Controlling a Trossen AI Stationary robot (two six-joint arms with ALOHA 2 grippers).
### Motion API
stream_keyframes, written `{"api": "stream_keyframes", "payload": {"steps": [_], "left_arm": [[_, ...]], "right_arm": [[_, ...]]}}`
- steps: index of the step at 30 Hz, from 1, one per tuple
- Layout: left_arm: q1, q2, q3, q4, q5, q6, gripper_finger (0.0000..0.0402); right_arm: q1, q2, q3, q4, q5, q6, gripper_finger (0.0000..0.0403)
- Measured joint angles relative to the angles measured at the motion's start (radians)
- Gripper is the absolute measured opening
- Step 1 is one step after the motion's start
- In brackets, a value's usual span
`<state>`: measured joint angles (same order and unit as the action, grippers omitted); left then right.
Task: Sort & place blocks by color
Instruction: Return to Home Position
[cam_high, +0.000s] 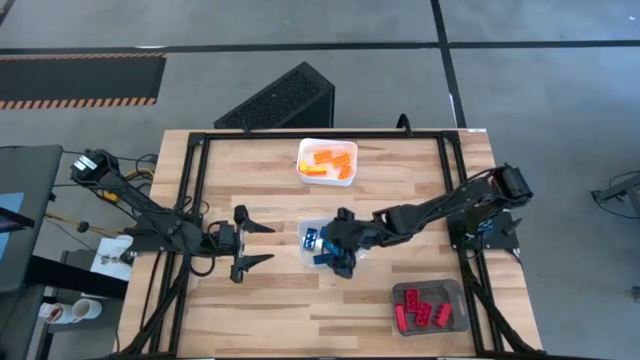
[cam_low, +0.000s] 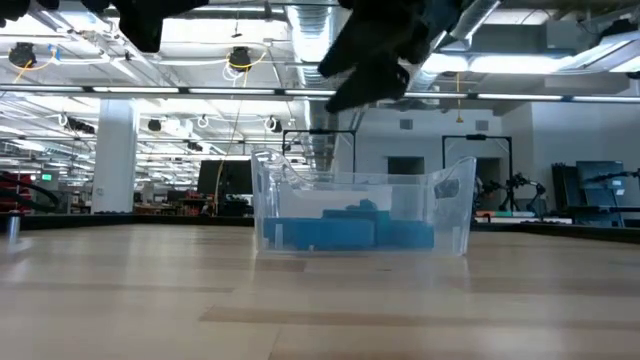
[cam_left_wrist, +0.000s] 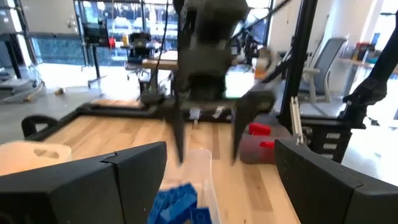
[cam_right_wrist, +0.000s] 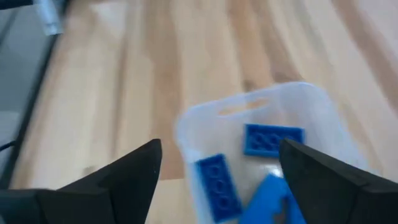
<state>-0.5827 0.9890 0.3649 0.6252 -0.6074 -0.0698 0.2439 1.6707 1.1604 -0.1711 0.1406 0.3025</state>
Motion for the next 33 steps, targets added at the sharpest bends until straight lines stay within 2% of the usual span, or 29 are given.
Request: {"api": "stream_keyframes", "payload": {"steps": [6,9,11,14,17,20,24,27,33], "left_arm": [[0.000,0.000,0.000,-0.001,0.000,-0.032,0.0284],[0.001,-0.005,0.002,0.025,-0.003,-0.038,0.0284],[0.013,-0.025,0.031,-0.007,-0.028,0.022,0.0284],[0.059,-0.084,0.123,-0.146,-0.085,0.086,0.0284],[0.121,-0.145,0.219,-0.364,-0.062,0.076,0.0284],[0.156,-0.214,0.278,-0.473,-0.013,0.088,0.0275],[0.173,-0.333,0.274,-0.486,-0.008,0.146,0.0244],[0.196,-0.419,0.238,-0.485,-0.007,0.155,0.0214],[0.259,-0.588,0.118,-0.523,-0.008,0.139,0.0137]], "right_arm": [[0.030,-0.070,-0.005,0.066,0.000,-0.104,0.0300],[0.043,-0.150,-0.005,0.022,0.001,-0.148,0.0283],[0.047,-0.213,-0.005,-0.020,0.031,-0.175,0.0274],[0.035,-0.310,-0.014,-0.028,0.104,-0.236,0.0265],[0.016,-0.397,-0.052,-0.013,0.127,-0.279,0.0257],[-0.002,-0.494,-0.138,0.031,0.124,-0.283,0.0250],[-0.018,-0.626,-0.332,0.154,0.125,-0.262,0.0239],[-0.040,-0.730,-0.479,0.237,0.128,-0.226,0.0228],[-0.078,-0.927,-0.679,0.374,0.128,-0.216,0.0206]]}}
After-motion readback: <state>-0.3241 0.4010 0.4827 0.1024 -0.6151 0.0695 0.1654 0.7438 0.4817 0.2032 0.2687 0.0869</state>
